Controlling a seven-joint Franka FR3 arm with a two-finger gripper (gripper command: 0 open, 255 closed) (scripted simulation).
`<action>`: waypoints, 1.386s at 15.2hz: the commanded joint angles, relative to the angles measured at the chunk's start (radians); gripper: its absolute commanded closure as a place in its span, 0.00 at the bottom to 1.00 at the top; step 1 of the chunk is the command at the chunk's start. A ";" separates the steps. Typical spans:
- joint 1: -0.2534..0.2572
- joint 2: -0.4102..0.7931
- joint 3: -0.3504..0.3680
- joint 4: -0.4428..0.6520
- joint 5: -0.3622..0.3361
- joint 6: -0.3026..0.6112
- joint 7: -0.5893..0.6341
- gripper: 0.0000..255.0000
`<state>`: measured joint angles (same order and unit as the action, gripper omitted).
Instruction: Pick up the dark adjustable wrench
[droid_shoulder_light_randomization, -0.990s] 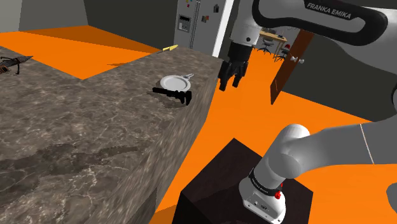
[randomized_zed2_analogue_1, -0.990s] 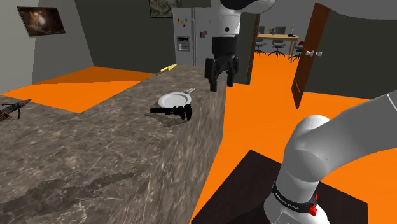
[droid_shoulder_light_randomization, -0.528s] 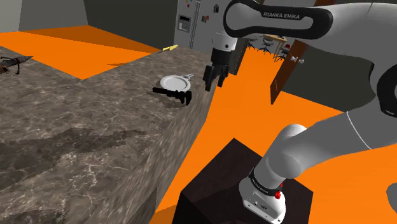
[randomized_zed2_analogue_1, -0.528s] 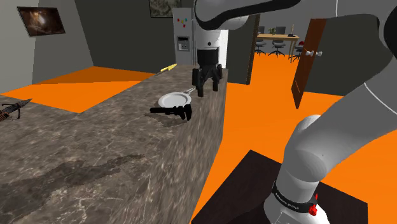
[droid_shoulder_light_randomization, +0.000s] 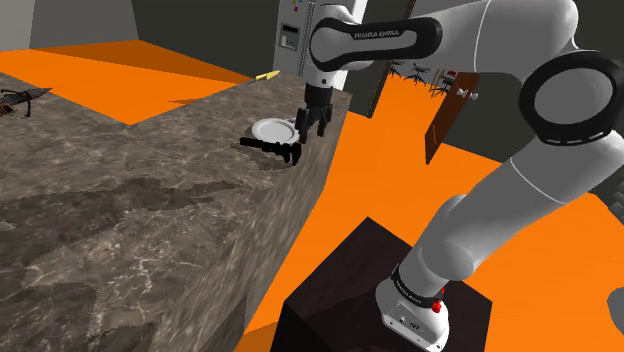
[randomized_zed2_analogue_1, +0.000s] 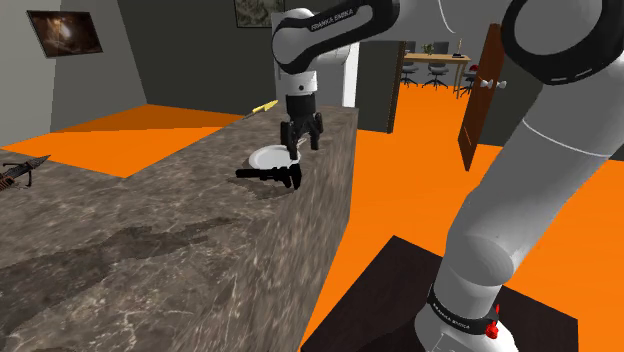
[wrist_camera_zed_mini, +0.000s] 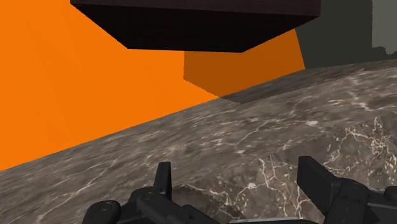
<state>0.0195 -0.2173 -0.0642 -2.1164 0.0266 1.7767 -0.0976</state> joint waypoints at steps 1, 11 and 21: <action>0.001 0.080 -0.003 0.048 -0.004 0.028 -0.021 0.00; -0.006 0.476 -0.007 0.371 -0.015 0.085 -0.114 0.00; -0.012 0.699 -0.001 0.551 -0.021 0.123 -0.150 0.00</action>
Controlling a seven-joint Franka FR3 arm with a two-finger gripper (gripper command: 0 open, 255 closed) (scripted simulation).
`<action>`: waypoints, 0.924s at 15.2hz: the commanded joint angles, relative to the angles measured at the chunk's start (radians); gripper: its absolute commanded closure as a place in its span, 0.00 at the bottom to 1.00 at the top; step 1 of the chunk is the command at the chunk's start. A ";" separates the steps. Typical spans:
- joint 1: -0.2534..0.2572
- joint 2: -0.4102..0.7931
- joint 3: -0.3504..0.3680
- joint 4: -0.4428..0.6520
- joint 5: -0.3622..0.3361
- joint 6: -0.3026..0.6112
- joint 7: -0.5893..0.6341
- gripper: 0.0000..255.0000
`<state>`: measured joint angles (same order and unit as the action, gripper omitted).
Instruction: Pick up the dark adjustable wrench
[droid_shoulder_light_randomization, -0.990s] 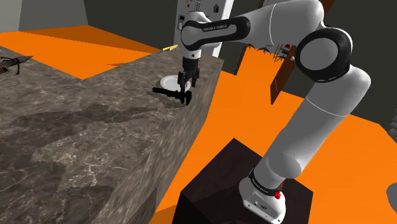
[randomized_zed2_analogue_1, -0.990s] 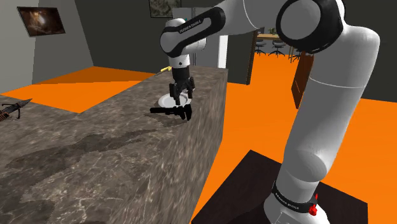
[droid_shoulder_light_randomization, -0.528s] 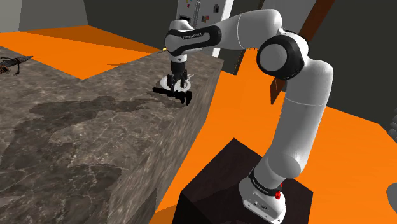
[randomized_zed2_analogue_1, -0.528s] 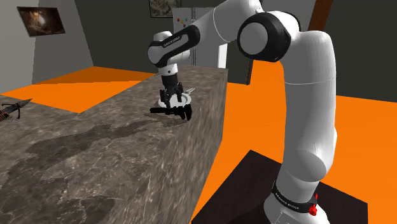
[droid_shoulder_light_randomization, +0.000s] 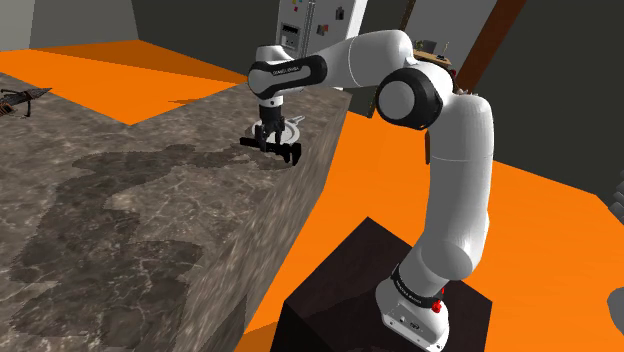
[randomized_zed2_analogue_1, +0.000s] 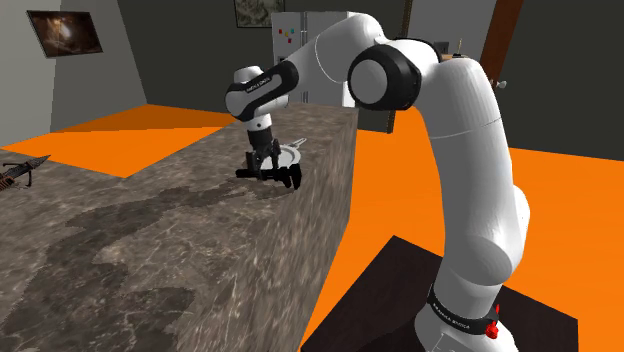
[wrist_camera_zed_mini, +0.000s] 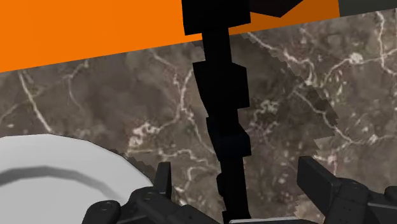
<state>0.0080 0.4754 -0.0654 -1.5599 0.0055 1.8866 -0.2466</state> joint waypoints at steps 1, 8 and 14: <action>-0.001 0.012 0.000 -0.012 0.000 0.024 -0.001 0.00; 0.000 0.021 0.001 -0.022 0.001 0.043 0.000 1.00; -0.001 0.020 0.000 -0.021 0.001 0.041 -0.001 1.00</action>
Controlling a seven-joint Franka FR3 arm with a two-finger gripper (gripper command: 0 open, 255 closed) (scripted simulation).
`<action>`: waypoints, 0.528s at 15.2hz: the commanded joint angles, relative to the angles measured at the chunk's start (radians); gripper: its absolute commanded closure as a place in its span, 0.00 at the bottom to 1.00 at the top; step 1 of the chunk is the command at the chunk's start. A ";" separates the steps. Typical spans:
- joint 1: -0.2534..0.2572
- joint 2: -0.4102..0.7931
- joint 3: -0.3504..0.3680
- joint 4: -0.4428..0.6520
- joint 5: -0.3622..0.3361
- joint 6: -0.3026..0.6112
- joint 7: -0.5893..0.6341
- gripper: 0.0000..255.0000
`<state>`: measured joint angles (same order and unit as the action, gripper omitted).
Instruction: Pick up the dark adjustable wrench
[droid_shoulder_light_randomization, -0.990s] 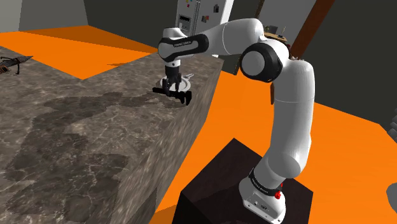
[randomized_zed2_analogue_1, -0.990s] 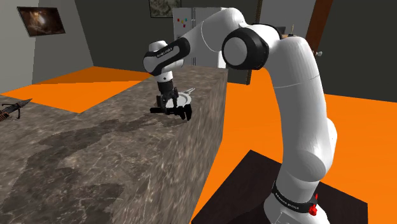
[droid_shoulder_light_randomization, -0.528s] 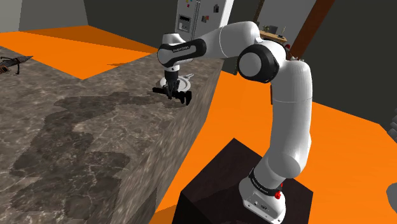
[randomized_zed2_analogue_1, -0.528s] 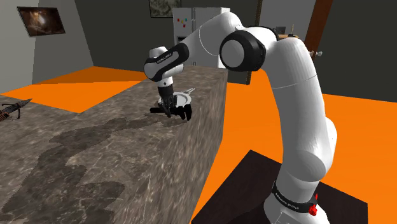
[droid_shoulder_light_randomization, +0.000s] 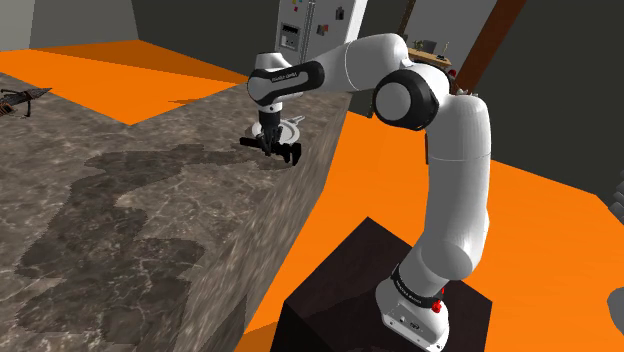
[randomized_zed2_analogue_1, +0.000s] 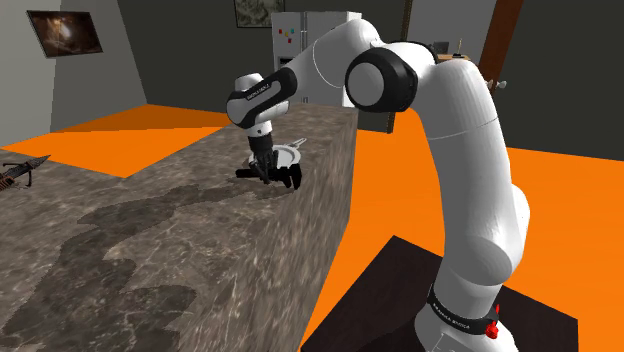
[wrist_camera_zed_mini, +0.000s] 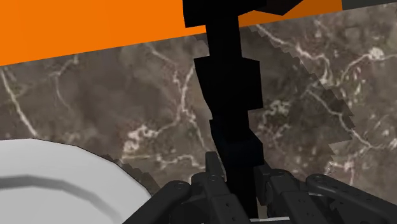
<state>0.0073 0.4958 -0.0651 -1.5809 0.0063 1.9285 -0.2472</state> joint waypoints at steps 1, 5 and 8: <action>0.000 -0.006 0.000 0.005 0.000 -0.012 0.000 1.00; 0.000 -0.025 -0.001 0.032 -0.001 -0.057 0.000 1.00; 0.000 -0.037 -0.001 0.054 -0.002 -0.091 -0.001 1.00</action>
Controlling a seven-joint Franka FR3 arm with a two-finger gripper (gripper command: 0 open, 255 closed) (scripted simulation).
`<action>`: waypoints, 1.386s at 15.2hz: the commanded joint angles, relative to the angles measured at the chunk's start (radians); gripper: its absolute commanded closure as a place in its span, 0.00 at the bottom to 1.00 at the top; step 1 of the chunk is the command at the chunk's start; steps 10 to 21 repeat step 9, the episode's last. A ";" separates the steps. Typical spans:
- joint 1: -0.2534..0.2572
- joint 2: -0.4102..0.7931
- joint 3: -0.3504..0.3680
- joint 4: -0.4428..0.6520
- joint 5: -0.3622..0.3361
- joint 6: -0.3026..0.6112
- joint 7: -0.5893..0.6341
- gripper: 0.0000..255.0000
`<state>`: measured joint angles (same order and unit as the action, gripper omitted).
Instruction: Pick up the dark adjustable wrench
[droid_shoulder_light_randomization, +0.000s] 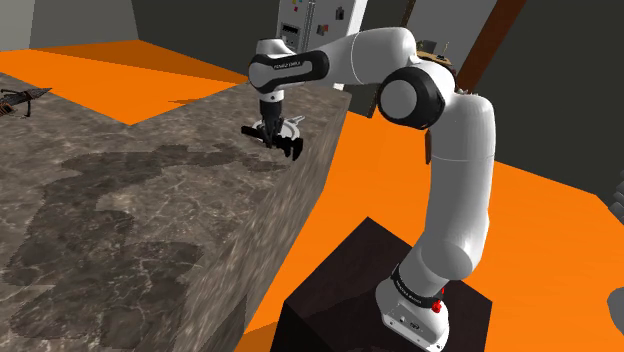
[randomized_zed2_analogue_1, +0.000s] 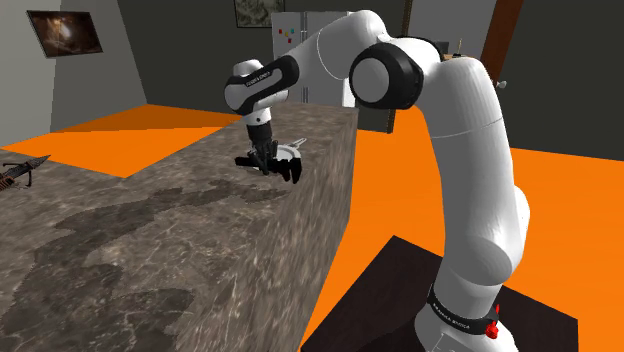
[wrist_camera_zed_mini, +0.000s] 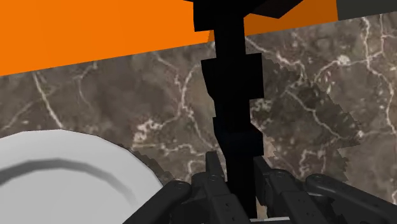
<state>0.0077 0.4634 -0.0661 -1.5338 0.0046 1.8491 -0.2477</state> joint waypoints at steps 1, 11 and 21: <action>0.000 -0.008 0.000 0.015 0.000 -0.023 0.000 1.00; 0.000 -0.026 -0.001 0.071 -0.001 -0.097 -0.001 1.00; 0.000 -0.026 -0.001 0.071 -0.001 -0.097 -0.001 1.00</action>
